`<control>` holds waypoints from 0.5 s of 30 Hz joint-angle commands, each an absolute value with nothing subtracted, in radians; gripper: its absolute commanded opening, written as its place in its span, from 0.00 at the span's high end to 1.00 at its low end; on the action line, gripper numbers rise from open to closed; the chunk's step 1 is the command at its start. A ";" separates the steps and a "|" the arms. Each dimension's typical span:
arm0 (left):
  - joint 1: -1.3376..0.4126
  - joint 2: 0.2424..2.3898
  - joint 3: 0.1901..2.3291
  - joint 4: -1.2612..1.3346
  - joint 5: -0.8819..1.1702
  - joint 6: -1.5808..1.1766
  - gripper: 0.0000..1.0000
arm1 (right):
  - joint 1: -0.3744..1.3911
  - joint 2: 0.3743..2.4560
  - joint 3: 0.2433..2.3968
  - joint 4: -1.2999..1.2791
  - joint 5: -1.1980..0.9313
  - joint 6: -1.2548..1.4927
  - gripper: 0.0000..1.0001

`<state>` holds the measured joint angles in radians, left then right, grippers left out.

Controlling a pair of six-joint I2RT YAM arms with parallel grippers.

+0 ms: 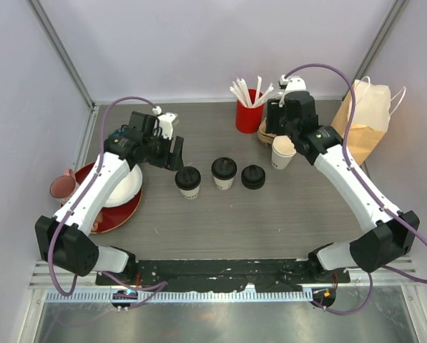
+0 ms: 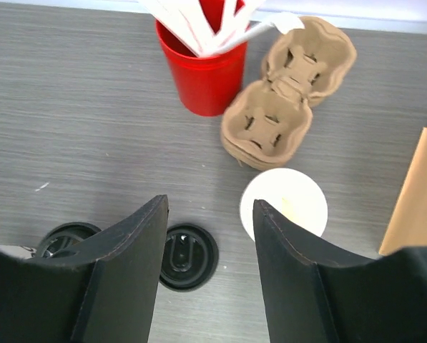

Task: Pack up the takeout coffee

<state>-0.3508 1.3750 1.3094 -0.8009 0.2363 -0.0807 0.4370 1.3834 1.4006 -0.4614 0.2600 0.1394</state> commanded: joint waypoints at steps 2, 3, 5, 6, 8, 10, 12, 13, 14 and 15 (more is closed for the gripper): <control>-0.327 1.325 1.295 -0.782 0.259 -0.066 0.27 | 0.325 1.382 1.525 -0.567 0.199 0.115 0.44; -0.318 1.324 1.295 -0.781 0.264 -0.066 0.26 | 0.284 1.385 1.543 -0.593 0.196 0.110 0.43; -0.311 1.319 1.287 -0.779 0.265 -0.064 0.25 | 0.243 1.399 1.610 -0.624 0.202 0.106 0.41; -0.302 1.313 1.284 -0.778 0.268 -0.063 0.24 | 0.197 1.411 1.656 -0.658 0.213 0.100 0.40; -0.295 1.307 1.278 -0.778 0.273 -0.061 0.23 | 0.154 1.420 1.696 -0.696 0.233 0.095 0.36; -0.288 1.299 1.269 -0.773 0.278 -0.061 0.21 | 0.092 1.428 1.738 -0.710 0.261 0.091 0.33; -0.281 1.292 1.264 -0.770 0.279 -0.060 0.20 | 0.057 1.434 1.758 -0.718 0.279 0.083 0.30; -0.279 1.289 1.262 -0.770 0.284 -0.061 0.20 | 0.028 1.439 1.766 -0.722 0.299 0.075 0.30; -0.276 1.287 1.261 -0.770 0.284 -0.060 0.20 | 0.017 1.454 1.773 -0.739 0.308 0.071 0.30; -0.275 1.285 1.259 -0.769 0.284 -0.061 0.20 | 0.012 1.459 1.787 -0.752 0.311 0.072 0.30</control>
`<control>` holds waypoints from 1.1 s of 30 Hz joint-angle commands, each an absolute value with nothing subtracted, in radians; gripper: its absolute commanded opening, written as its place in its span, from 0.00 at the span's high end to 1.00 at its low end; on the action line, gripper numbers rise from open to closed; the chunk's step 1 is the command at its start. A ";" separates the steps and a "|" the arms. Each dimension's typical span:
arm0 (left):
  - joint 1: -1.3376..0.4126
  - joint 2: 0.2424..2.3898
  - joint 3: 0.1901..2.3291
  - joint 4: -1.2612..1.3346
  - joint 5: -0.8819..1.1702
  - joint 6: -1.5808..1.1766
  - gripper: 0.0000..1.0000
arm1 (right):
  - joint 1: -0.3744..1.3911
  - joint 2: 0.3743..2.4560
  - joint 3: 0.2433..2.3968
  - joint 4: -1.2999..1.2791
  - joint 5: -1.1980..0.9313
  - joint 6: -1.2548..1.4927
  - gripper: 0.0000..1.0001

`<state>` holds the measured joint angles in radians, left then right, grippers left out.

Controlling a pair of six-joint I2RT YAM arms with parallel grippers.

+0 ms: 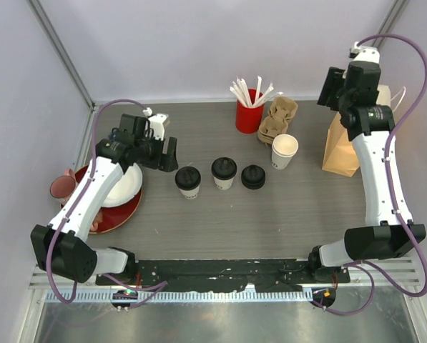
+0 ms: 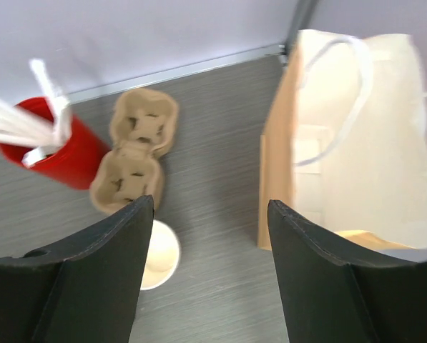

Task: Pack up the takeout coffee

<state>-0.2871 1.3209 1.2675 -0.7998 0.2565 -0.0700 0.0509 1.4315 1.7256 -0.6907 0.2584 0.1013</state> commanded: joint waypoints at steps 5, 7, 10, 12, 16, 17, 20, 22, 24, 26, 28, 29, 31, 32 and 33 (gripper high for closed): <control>-0.265 1.275 1.253 -0.765 0.290 -0.060 0.20 | -0.058 1.451 1.753 -0.769 0.347 0.069 0.30; -0.264 1.276 1.253 -0.764 0.293 -0.060 0.20 | -0.078 1.451 1.727 -0.776 0.319 0.071 0.28; -0.261 1.278 1.253 -0.762 0.296 -0.061 0.20 | -0.107 1.479 1.703 -0.787 0.296 0.071 0.26; -0.262 1.279 1.252 -0.762 0.302 -0.061 0.20 | -0.129 1.499 1.707 -0.782 0.278 0.060 0.26; -0.261 1.279 1.250 -0.758 0.308 -0.061 0.20 | -0.150 1.577 1.749 -0.779 0.244 0.020 0.28; -0.261 1.278 1.250 -0.758 0.307 -0.063 0.20 | -0.150 1.589 1.759 -0.788 0.242 0.008 0.30; -0.259 1.278 1.252 -0.756 0.308 -0.061 0.20 | -0.153 1.635 1.793 -0.801 0.241 0.000 0.39; -0.259 1.276 1.250 -0.756 0.308 -0.063 0.20 | -0.158 1.649 1.802 -0.805 0.238 -0.031 0.49; -0.258 1.275 1.250 -0.758 0.310 -0.063 0.20 | -0.161 1.660 1.801 -0.813 0.232 -0.040 0.57; -0.258 1.270 1.250 -0.758 0.310 -0.061 0.20 | -0.161 1.654 1.799 -0.813 0.235 -0.052 0.71; -0.258 1.270 1.249 -0.756 0.313 -0.063 0.20 | -0.161 1.638 1.795 -0.808 0.242 -0.061 0.84; -0.258 1.270 1.249 -0.756 0.316 -0.063 0.20 | -0.161 1.631 1.796 -0.805 0.259 -0.075 0.88; -0.256 1.272 1.250 -0.755 0.316 -0.063 0.20 | -0.161 1.599 1.799 -0.799 0.284 -0.093 0.97; -0.258 1.272 1.250 -0.756 0.321 -0.063 0.20 | -0.161 1.583 1.801 -0.789 0.307 -0.112 0.99; -0.256 1.272 1.252 -0.755 0.322 -0.064 0.20 | -0.161 1.553 1.804 -0.781 0.320 -0.121 0.99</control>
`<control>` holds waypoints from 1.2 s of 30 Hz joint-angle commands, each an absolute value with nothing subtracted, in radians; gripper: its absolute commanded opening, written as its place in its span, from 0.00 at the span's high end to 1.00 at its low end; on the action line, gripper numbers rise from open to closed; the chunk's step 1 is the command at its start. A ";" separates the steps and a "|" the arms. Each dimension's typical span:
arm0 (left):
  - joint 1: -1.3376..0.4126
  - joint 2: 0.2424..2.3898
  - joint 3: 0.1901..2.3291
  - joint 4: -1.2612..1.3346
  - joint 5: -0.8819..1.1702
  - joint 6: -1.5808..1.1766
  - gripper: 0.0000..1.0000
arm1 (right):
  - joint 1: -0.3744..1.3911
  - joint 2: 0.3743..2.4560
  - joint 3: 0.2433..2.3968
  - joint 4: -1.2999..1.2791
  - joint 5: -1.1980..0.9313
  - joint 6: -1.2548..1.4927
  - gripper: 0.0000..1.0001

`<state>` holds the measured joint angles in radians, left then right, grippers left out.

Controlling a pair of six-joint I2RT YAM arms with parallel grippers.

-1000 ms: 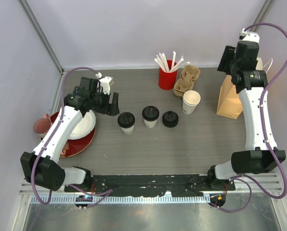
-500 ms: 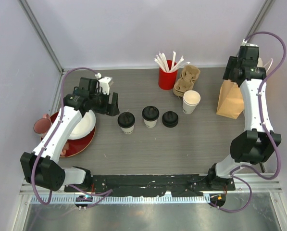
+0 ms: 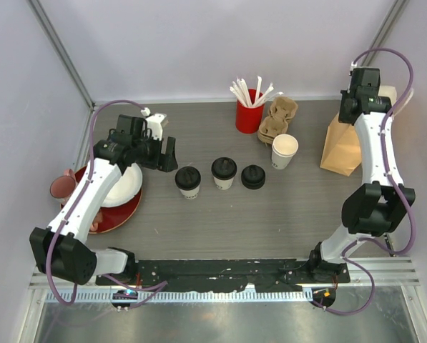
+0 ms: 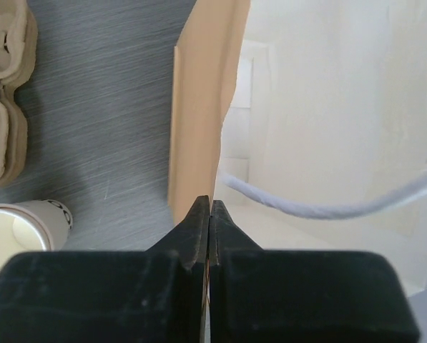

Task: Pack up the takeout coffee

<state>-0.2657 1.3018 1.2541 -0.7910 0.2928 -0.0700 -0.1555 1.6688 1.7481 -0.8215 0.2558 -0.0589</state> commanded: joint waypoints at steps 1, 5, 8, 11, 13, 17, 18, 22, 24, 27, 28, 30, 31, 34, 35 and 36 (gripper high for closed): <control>-0.258 1.272 1.252 -0.755 0.324 -0.064 0.20 | -0.161 1.533 1.804 -0.775 0.328 -0.129 0.99; -0.256 1.270 1.258 -0.756 0.327 -0.064 0.20 | -0.161 1.438 1.805 -0.727 0.330 -0.164 0.99; -0.256 1.269 1.262 -0.756 0.324 -0.063 0.20 | -0.158 1.359 1.821 -0.716 0.313 -0.176 0.99; -0.253 1.269 1.272 -0.761 0.325 -0.061 0.20 | -0.143 1.270 1.841 -0.693 0.304 -0.202 0.99; -0.249 1.269 1.278 -0.767 0.325 -0.063 0.20 | -0.129 1.223 1.859 -0.677 0.240 -0.216 0.99; -0.236 1.270 1.310 -0.787 0.324 -0.066 0.20 | -0.069 1.097 1.885 -0.672 -0.051 -0.235 0.99; -0.233 1.270 1.319 -0.791 0.325 -0.066 0.20 | -0.052 1.077 1.879 -0.672 -0.114 -0.239 0.99; -0.212 1.273 1.364 -0.818 0.324 -0.064 0.20 | 0.039 0.985 1.821 -0.675 -0.453 -0.258 0.99; -0.206 1.279 1.396 -0.833 0.316 -0.060 0.20 | 0.093 0.945 1.763 -0.681 -0.651 -0.261 0.99; -0.195 1.299 1.448 -0.868 0.308 -0.054 0.20 | 0.153 0.917 1.698 -0.690 -0.840 -0.262 0.99; -0.189 1.305 1.478 -0.886 0.310 -0.052 0.20 | 0.161 0.911 1.681 -0.701 -0.889 -0.284 0.99; -0.181 1.321 1.512 -0.906 0.310 -0.049 0.20 | 0.172 0.879 1.634 -0.698 -1.000 -0.311 0.99; -0.176 1.324 1.550 -0.926 0.310 -0.049 0.20 | 0.173 0.852 1.623 -0.698 -1.020 -0.311 0.99; -0.166 1.338 1.606 -0.956 0.311 -0.043 0.20 | 0.178 0.816 1.580 -0.663 -1.096 -0.276 0.99; -0.163 1.341 1.641 -0.962 0.310 -0.041 0.20 | 0.179 0.810 1.534 -0.638 -1.118 -0.249 0.99; -0.160 1.350 1.660 -0.969 0.311 -0.043 0.20 | 0.179 0.807 1.502 -0.605 -1.136 -0.215 0.99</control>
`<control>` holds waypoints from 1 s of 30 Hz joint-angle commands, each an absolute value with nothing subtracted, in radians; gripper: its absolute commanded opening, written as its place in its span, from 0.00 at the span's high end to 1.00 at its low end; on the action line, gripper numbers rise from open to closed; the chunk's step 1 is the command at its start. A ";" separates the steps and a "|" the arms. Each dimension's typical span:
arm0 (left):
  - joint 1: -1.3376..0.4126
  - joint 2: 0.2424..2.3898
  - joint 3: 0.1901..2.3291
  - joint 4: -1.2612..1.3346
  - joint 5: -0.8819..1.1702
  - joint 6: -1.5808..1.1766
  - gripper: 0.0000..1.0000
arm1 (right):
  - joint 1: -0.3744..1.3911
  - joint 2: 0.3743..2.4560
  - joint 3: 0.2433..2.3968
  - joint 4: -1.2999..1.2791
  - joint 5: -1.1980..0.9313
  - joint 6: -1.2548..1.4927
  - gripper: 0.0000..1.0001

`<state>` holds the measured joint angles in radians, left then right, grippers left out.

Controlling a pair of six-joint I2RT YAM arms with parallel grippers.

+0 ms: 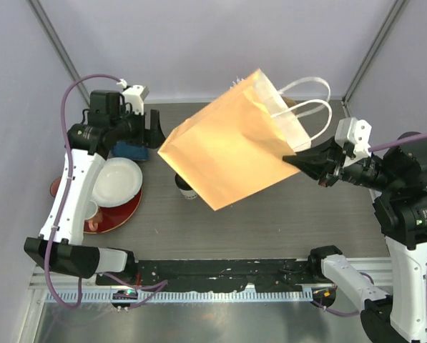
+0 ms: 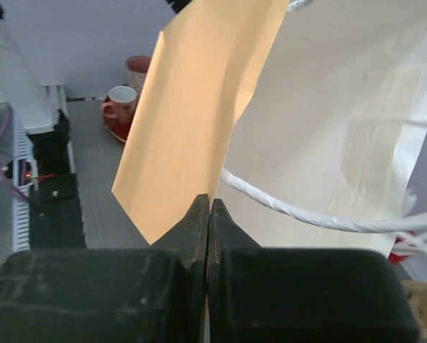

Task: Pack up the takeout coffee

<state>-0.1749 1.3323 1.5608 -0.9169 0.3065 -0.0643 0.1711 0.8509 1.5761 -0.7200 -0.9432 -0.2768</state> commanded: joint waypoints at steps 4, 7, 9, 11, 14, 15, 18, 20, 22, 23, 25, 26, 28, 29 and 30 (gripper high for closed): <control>-0.152 1.364 1.752 -1.008 0.318 -0.043 0.20 | 0.205 0.792 1.356 -0.497 -1.189 -0.132 0.99; -0.152 1.355 1.772 -1.017 0.333 -0.043 0.20 | 0.261 0.808 1.341 -0.608 -1.154 -0.221 0.99; -0.150 1.350 1.770 -1.022 0.367 -0.046 0.21 | 0.337 0.854 1.365 -0.755 -1.053 -0.291 0.99; -0.152 1.341 1.770 -1.029 0.396 -0.048 0.22 | 0.456 0.899 1.402 -0.868 -0.905 -0.391 0.99; -0.150 1.338 1.775 -1.054 0.428 -0.048 0.23 | 0.637 0.965 1.392 -0.936 -0.720 -0.431 0.99; -0.152 1.336 1.776 -1.074 0.437 -0.038 0.24 | 0.673 0.968 1.378 -0.902 -0.680 -0.434 0.99; -0.152 1.332 1.779 -1.120 0.497 -0.006 0.25 | 0.783 0.989 1.330 -0.827 -0.591 -0.468 0.99; -0.152 1.322 1.773 -1.137 0.523 0.021 0.25 | 0.833 1.011 1.299 -0.790 -0.554 -0.491 0.99; -0.152 1.315 1.766 -1.155 0.545 0.050 0.25 | 0.903 1.054 1.287 -0.756 -0.503 -0.560 0.99; -0.150 1.310 1.766 -1.160 0.549 0.060 0.25 | 0.922 1.072 1.290 -0.750 -0.489 -0.586 0.99; -0.152 1.305 1.767 -1.184 0.568 0.089 0.25 | 0.971 1.116 1.307 -0.733 -0.411 -0.641 0.99; -0.150 1.302 1.767 -1.192 0.577 0.098 0.25 | 0.988 1.126 1.308 -0.726 -0.385 -0.652 0.99; -0.152 1.295 1.766 -1.218 0.612 0.124 0.25 | 1.028 1.155 1.315 -0.718 -0.325 -0.693 0.99; -0.152 1.292 1.763 -1.227 0.627 0.133 0.24 | 1.037 1.160 1.313 -0.712 -0.318 -0.699 0.99; -0.152 1.281 1.756 -1.241 0.638 0.141 0.23 | 1.045 1.166 1.312 -0.713 -0.314 -0.707 0.99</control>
<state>-0.1566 1.3224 1.7451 -1.1790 0.5457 0.0727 1.0061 1.1511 1.2827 -0.7841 -0.4332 -0.6102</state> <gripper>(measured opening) 0.758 0.027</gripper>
